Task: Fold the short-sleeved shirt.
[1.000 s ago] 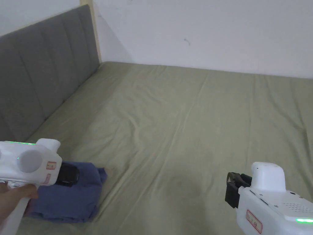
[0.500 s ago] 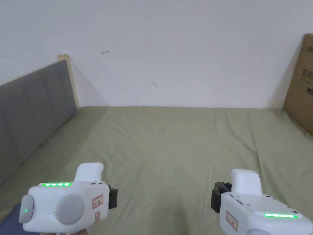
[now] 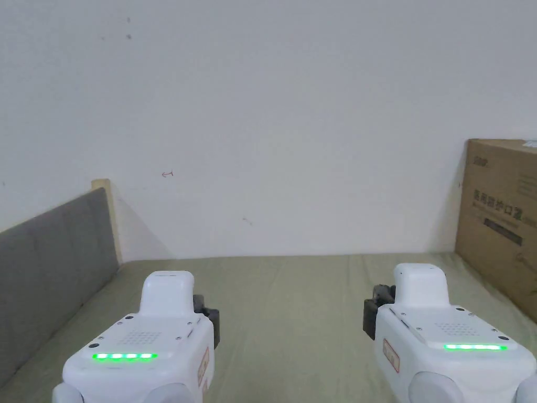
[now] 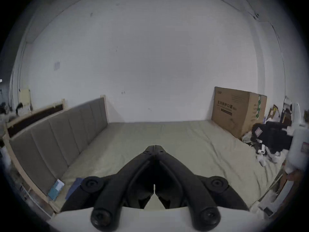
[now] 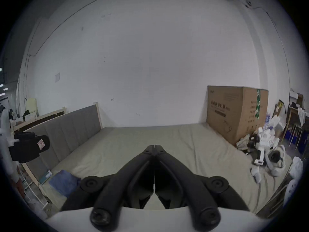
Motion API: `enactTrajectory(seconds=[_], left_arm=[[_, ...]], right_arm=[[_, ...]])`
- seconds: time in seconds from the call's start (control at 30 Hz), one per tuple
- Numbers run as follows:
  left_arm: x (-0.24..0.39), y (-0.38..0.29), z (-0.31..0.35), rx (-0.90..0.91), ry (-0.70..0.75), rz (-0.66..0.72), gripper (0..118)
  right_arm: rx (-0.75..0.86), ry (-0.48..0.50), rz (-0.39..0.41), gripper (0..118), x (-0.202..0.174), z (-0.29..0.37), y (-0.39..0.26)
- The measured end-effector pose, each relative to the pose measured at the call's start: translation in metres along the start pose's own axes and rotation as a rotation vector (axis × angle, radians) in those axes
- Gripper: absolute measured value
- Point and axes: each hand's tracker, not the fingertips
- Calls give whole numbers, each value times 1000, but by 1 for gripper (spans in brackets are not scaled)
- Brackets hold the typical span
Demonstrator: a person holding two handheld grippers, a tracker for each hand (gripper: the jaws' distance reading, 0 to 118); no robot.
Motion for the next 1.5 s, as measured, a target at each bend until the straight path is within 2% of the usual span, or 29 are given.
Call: enactTrajectory(seconds=[0.1,0.13,0.17,0.23,0.27,0.3,0.33,0.4,0.63,0.83,1.0,1.23,1.5], left_arm=[[5,5,4,63,30,-63,1],[5,7,7,69,26,-47,6],[3,9,9,82,26,-24,18],[-1,13,8,71,7,-8,77],[-1,14,6,47,7,-9,101],[-1,14,5,39,4,-18,116],[-1,12,7,48,6,-21,117],[-2,10,9,61,12,-41,117],[-1,5,9,62,33,-24,117],[6,3,10,80,74,-119,116],[5,2,14,111,53,-78,117],[1,0,4,27,97,-8,117],[1,-7,5,57,137,-15,117]], right_arm=[[18,-9,33,1,-5,1,3],[24,-1,40,3,-6,0,3],[25,3,43,10,-7,0,3],[35,3,54,31,-10,1,2],[37,-2,56,43,-11,-1,1],[40,-9,57,66,-12,-1,0],[45,-12,56,81,-12,-1,-2],[55,-9,55,93,-11,0,-5],[53,-10,86,93,-13,-3,-12],[49,-19,81,93,-10,-4,-12],[46,-17,70,93,-8,-4,-13],[30,-25,74,93,-8,-5,-15],[23,-27,74,93,-5,-4,-15]])
